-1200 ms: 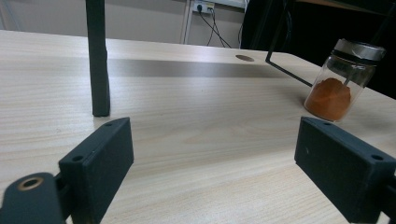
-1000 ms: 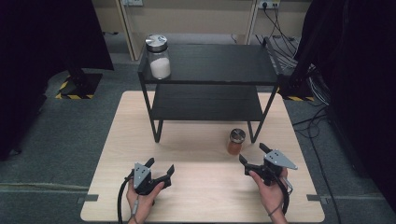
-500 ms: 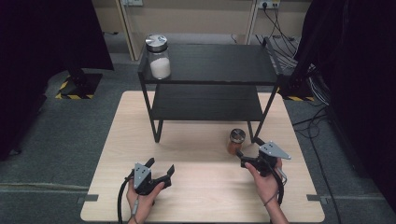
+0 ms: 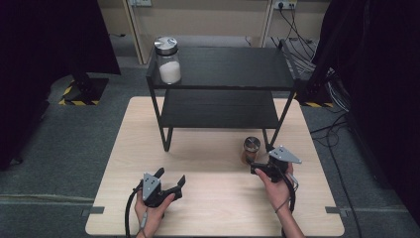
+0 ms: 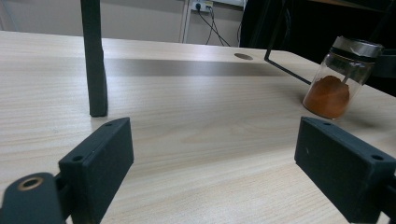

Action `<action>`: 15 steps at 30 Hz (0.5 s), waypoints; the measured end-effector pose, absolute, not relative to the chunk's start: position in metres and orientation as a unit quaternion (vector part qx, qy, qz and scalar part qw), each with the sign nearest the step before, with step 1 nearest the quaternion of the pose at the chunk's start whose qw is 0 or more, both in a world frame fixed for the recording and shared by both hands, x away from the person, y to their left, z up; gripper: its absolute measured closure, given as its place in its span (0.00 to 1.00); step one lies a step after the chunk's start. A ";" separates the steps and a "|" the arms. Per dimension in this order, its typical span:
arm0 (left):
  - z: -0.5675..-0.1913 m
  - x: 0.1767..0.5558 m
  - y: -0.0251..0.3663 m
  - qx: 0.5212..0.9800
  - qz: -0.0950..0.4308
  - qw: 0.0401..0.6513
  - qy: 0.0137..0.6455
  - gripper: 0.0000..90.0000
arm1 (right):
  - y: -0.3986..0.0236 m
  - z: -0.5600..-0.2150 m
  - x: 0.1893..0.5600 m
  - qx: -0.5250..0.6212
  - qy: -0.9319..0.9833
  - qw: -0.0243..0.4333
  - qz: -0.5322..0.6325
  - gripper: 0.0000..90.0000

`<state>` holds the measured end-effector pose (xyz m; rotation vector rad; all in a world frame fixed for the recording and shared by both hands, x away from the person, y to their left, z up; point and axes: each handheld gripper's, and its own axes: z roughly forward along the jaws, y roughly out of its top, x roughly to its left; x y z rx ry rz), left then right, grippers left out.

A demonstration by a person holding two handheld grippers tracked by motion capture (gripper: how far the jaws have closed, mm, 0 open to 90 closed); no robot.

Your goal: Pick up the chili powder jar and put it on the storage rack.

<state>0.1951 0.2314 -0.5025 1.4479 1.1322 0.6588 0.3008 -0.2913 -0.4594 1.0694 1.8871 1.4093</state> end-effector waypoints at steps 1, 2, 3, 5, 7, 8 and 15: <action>-0.503 0.195 0.231 0.614 0.280 0.560 0.480 0.12 | -0.290 -0.459 0.303 0.397 0.702 0.274 0.524 0.05; -0.503 0.195 0.231 0.614 0.280 0.561 0.480 0.12 | -0.289 -0.459 0.304 0.396 0.703 0.275 0.523 0.05; -0.503 0.195 0.231 0.614 0.279 0.561 0.480 0.12 | -0.287 -0.458 0.306 0.395 0.704 0.276 0.522 0.06; -0.502 0.195 0.232 0.614 0.279 0.561 0.480 0.12 | -0.285 -0.458 0.310 0.393 0.707 0.276 0.519 0.07; -0.502 0.195 0.232 0.614 0.278 0.561 0.481 0.12 | -0.282 -0.458 0.313 0.392 0.709 0.273 0.518 0.07; -0.502 0.195 0.232 0.614 0.277 0.561 0.481 0.12 | -0.281 -0.458 0.315 0.393 0.710 0.273 0.517 0.07; -0.503 0.195 0.232 0.614 0.279 0.562 0.480 0.12 | -0.275 -0.461 0.322 0.402 0.711 0.271 0.509 0.12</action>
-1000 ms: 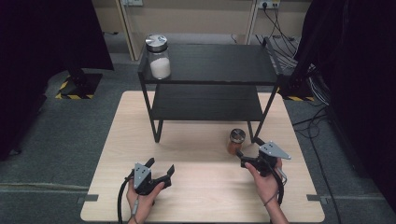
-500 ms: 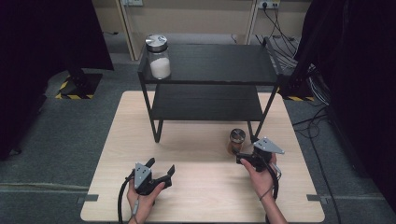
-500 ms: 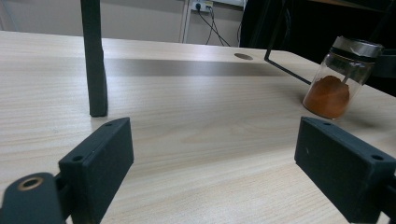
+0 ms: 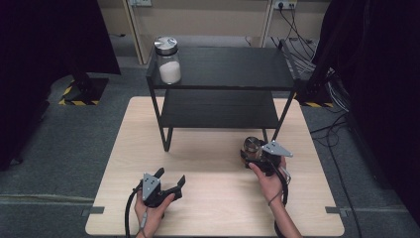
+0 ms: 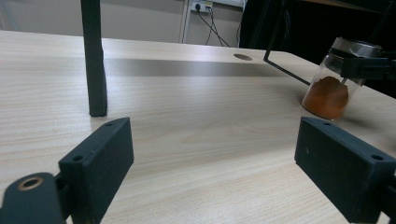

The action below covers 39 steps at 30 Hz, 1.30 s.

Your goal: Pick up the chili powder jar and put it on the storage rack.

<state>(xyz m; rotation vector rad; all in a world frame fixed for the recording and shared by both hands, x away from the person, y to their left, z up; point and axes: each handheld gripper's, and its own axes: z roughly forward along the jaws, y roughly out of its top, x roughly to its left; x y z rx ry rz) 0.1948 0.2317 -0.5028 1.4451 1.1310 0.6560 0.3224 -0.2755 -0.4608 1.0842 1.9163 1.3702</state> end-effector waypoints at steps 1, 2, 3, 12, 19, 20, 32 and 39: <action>-0.503 0.195 0.232 0.614 0.279 0.561 0.480 0.12 | -0.275 -0.461 0.323 0.404 0.711 0.269 0.508 0.13; -0.503 0.195 0.232 0.614 0.278 0.561 0.480 0.12 | -0.275 -0.461 0.324 0.405 0.712 0.269 0.506 0.13; -0.503 0.195 0.232 0.614 0.278 0.561 0.480 0.12 | -0.275 -0.461 0.324 0.405 0.714 0.269 0.504 0.14; -0.503 0.195 0.231 0.614 0.278 0.561 0.480 0.12 | -0.274 -0.459 0.328 0.405 0.725 0.258 0.494 0.25; -0.503 0.195 0.232 0.613 0.278 0.562 0.480 0.12 | -0.272 -0.460 0.328 0.413 0.729 0.256 0.483 0.34; -0.503 0.195 0.231 0.613 0.279 0.562 0.480 0.12 | -0.272 -0.460 0.328 0.414 0.728 0.255 0.483 0.34; -0.503 0.195 0.231 0.614 0.278 0.562 0.479 0.12 | -0.271 -0.468 0.323 0.408 0.721 0.271 0.490 0.36; -0.503 0.195 0.231 0.614 0.276 0.562 0.480 0.13 | -0.271 -0.470 0.316 0.405 0.713 0.285 0.497 0.36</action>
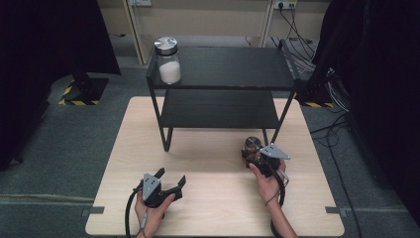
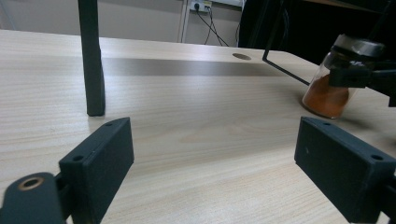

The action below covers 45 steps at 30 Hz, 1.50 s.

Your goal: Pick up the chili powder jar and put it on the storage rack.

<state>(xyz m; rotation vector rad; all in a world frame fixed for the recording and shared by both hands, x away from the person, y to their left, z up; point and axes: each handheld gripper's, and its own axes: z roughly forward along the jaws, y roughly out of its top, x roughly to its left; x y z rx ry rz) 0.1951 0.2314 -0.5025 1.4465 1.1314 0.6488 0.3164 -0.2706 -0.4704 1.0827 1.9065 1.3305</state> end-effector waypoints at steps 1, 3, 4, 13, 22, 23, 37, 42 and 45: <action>-0.502 0.195 0.232 0.616 0.275 0.561 0.480 0.13 | -0.271 -0.470 0.314 0.404 0.709 0.287 0.501 0.36; -0.502 0.195 0.232 0.615 0.275 0.561 0.481 0.12 | -0.272 -0.468 0.311 0.402 0.706 0.288 0.506 0.36; -0.502 0.195 0.232 0.615 0.275 0.561 0.481 0.12 | -0.272 -0.468 0.310 0.401 0.706 0.289 0.507 0.36; -0.502 0.195 0.231 0.615 0.276 0.560 0.482 0.12 | -0.277 -0.455 0.291 0.389 0.691 0.299 0.531 0.36; -0.502 0.195 0.230 0.615 0.278 0.559 0.482 0.12 | -0.286 -0.429 0.274 0.375 0.672 0.318 0.553 0.36; -0.502 0.195 0.230 0.615 0.278 0.559 0.482 0.12 | -0.287 -0.426 0.272 0.374 0.671 0.320 0.555 0.36; -0.502 0.195 0.230 0.615 0.278 0.558 0.483 0.12 | -0.292 -0.389 0.261 0.366 0.659 0.337 0.564 0.36; -0.501 0.195 0.230 0.615 0.277 0.558 0.483 0.12 | -0.293 -0.378 0.258 0.363 0.654 0.342 0.569 0.36; -0.502 0.195 0.230 0.615 0.278 0.558 0.483 0.12 | -0.293 -0.367 0.257 0.361 0.652 0.345 0.571 0.36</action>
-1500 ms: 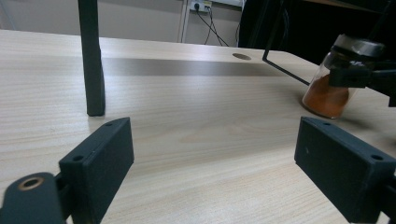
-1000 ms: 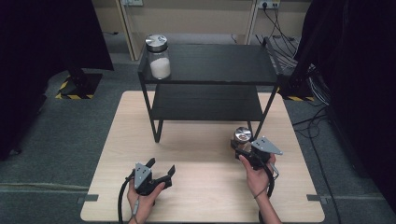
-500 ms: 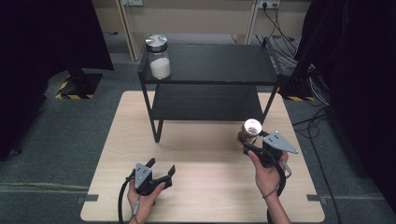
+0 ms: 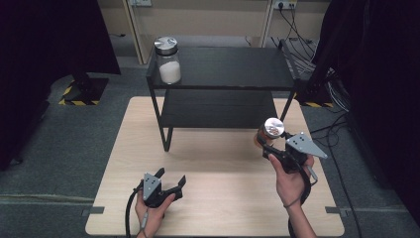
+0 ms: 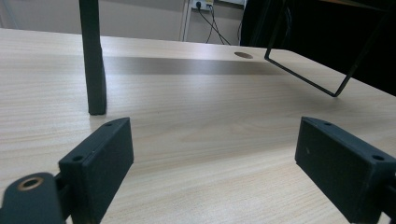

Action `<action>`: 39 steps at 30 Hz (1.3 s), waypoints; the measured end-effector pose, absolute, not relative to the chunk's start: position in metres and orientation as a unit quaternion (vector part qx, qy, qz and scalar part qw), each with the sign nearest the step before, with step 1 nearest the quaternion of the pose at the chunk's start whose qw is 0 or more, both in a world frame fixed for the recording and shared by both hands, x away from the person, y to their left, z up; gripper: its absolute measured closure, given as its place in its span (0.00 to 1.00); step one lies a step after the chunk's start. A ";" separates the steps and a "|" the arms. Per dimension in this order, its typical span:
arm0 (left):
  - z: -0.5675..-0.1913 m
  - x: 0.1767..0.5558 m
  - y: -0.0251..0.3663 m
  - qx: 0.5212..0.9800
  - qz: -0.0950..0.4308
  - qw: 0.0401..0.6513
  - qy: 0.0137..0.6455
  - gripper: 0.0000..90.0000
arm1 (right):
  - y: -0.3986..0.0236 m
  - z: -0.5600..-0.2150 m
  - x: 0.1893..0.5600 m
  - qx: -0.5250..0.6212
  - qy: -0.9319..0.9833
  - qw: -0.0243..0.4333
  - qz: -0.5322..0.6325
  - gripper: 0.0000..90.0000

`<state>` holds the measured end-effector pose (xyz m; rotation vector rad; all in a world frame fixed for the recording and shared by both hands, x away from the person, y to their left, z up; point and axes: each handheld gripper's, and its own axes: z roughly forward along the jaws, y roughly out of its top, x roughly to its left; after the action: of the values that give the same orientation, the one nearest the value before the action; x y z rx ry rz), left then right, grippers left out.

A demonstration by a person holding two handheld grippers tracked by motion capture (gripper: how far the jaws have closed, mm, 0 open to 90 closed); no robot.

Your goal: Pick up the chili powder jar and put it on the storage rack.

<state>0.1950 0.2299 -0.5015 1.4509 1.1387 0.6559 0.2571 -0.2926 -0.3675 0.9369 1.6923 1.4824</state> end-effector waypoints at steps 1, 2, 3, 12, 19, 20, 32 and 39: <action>-0.502 0.195 0.230 0.615 0.278 0.558 0.483 0.12 | -0.292 -0.363 0.257 0.360 0.652 0.347 0.570 0.36; -0.501 0.195 0.230 0.615 0.278 0.558 0.483 0.12 | -0.292 -0.360 0.257 0.359 0.651 0.349 0.570 0.36; -0.501 0.195 0.230 0.615 0.278 0.558 0.483 0.12 | -0.292 -0.356 0.256 0.358 0.650 0.352 0.570 0.36; -0.501 0.195 0.229 0.617 0.277 0.557 0.483 0.12 | -0.292 -0.332 0.256 0.356 0.643 0.361 0.574 0.36; -0.501 0.195 0.230 0.617 0.277 0.556 0.483 0.12 | -0.292 -0.319 0.257 0.356 0.638 0.364 0.577 0.36; -0.501 0.195 0.230 0.617 0.277 0.556 0.483 0.12 | -0.292 -0.317 0.257 0.356 0.638 0.364 0.578 0.36; -0.500 0.196 0.230 0.619 0.276 0.555 0.483 0.12 | -0.289 -0.297 0.260 0.359 0.633 0.367 0.579 0.36; -0.500 0.196 0.230 0.619 0.276 0.555 0.482 0.12 | -0.286 -0.281 0.261 0.355 0.630 0.373 0.581 0.36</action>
<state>0.1957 0.2299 -0.5003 1.4609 1.1393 0.6511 0.2606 -0.2863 -0.2814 0.9089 1.6147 1.4889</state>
